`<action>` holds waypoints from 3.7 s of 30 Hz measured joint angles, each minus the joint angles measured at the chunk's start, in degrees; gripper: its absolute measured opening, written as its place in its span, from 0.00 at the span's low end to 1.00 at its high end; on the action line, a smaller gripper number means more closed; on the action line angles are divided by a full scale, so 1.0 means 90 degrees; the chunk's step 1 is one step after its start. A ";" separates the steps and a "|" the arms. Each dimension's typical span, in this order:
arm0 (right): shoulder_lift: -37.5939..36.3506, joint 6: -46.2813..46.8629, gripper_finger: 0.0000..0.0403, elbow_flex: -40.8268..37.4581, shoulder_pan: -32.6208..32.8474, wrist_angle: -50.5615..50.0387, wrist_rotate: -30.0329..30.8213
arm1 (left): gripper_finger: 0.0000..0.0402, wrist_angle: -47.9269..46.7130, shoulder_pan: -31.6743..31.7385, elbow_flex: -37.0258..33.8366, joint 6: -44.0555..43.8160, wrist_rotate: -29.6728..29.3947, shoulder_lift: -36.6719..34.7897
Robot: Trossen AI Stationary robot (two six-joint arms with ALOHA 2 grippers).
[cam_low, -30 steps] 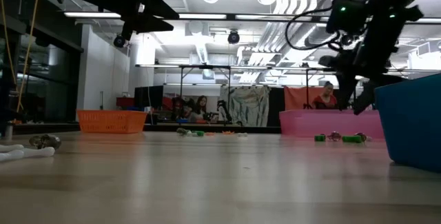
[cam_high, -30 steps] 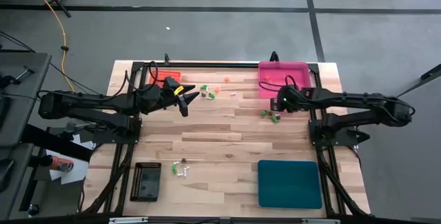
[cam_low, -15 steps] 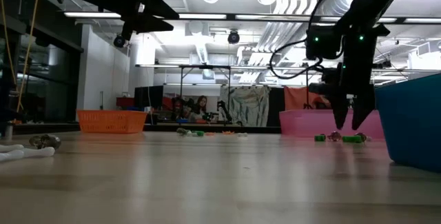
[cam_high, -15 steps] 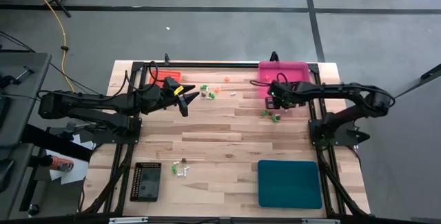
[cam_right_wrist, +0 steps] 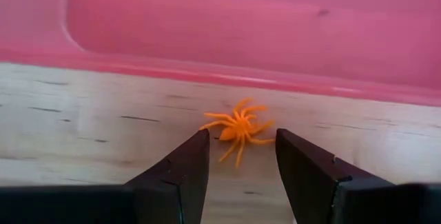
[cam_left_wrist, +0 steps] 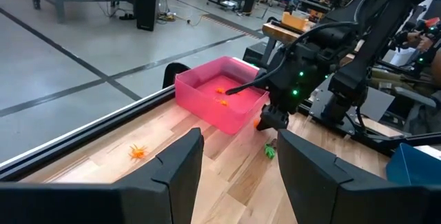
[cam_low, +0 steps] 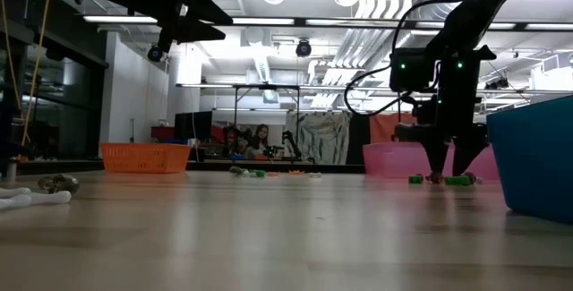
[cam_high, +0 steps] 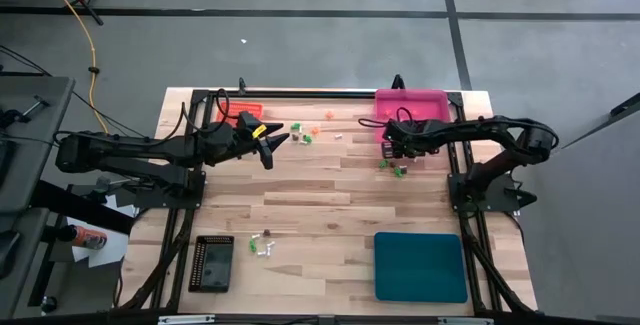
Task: Sort Halloween decoration
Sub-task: Put the bottom right orange spider toy into the pink bin
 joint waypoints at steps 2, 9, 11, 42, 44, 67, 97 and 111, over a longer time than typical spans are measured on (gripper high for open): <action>0.0051 -0.0006 0.40 0.0009 0.0002 0.0015 0.0020 | 0.43 0.0001 0.0000 0.0000 0.0000 0.0000 0.0000; 0.0079 -0.0273 0.22 0.0014 0.0072 0.0032 0.0124 | 0.43 0.0001 0.0000 0.0000 0.0000 0.0000 0.0000; 0.0082 -0.0477 0.12 0.0012 0.0157 0.0030 0.0149 | 0.43 -0.0002 0.0000 0.0000 0.0002 0.0001 0.0000; -0.2070 -0.3949 0.00 -0.0002 0.2971 0.4915 -0.0171 | 0.43 0.0009 -0.0005 0.0000 0.0006 0.0080 0.0002; -0.2103 -0.3405 0.00 -0.0002 0.2913 0.4541 -0.0159 | 0.43 0.0008 -0.0005 0.0000 0.0002 0.0086 0.0002; -0.1797 0.0611 0.32 -0.0005 0.1319 -0.0129 0.0318 | 0.43 -0.0004 -0.0007 0.0000 0.0007 0.0206 0.0002; 0.0421 0.1451 0.28 0.0027 0.0726 0.0122 0.0430 | 0.43 -0.0011 -0.0007 0.0000 0.0005 0.0204 0.0002; -0.0826 0.0665 0.01 -0.0024 0.1202 -0.0028 0.0401 | 0.43 -0.0009 -0.0007 0.0002 0.0013 0.0203 0.0002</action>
